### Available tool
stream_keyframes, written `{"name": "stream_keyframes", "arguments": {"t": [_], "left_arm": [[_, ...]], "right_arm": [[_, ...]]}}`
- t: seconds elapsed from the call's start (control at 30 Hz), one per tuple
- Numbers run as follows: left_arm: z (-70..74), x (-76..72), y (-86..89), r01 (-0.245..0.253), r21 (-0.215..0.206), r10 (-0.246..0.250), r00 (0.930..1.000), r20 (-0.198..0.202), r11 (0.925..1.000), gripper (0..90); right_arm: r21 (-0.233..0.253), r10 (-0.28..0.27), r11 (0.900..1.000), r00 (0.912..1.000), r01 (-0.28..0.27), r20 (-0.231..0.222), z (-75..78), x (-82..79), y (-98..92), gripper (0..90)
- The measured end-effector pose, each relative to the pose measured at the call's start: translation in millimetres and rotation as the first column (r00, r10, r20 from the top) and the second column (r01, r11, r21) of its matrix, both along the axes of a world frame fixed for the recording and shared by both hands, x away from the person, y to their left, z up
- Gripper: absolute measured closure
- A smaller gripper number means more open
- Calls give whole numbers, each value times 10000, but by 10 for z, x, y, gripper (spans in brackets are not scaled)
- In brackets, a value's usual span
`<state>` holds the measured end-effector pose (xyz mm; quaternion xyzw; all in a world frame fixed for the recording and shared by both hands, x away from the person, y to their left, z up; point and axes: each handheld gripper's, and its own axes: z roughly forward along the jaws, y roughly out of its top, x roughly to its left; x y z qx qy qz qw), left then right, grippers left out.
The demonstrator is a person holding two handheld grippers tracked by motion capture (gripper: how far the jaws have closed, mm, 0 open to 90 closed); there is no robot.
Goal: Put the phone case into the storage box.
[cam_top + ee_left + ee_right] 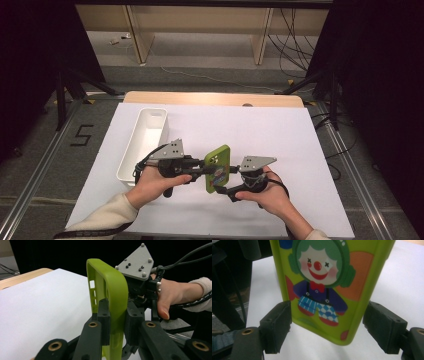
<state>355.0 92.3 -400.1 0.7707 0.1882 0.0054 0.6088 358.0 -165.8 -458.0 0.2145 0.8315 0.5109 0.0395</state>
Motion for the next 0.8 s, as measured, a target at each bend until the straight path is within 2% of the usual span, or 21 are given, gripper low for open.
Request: {"name": "stream_keyframes", "arguments": {"t": [0.23, 0.6, 0.8], "left_arm": [[-6, 9, -16, 93, -36, -92, 9999, 133, 10000, 776], [-13, 20, -22, 86, -94, -84, 9998, 169, 9999, 775], [-19, 37, -12, -19, -80, 22, 9994, 346, 10000, 772]], "right_arm": [[363, 306, 9989, 9993, -299, -202, -18, 22, 6, 285], [266, 241, 9994, 9995, -235, -215, -6, 23, -16, 413], [290, 138, 9995, 9993, -128, -350, -8, 29, -38, 475]]}}
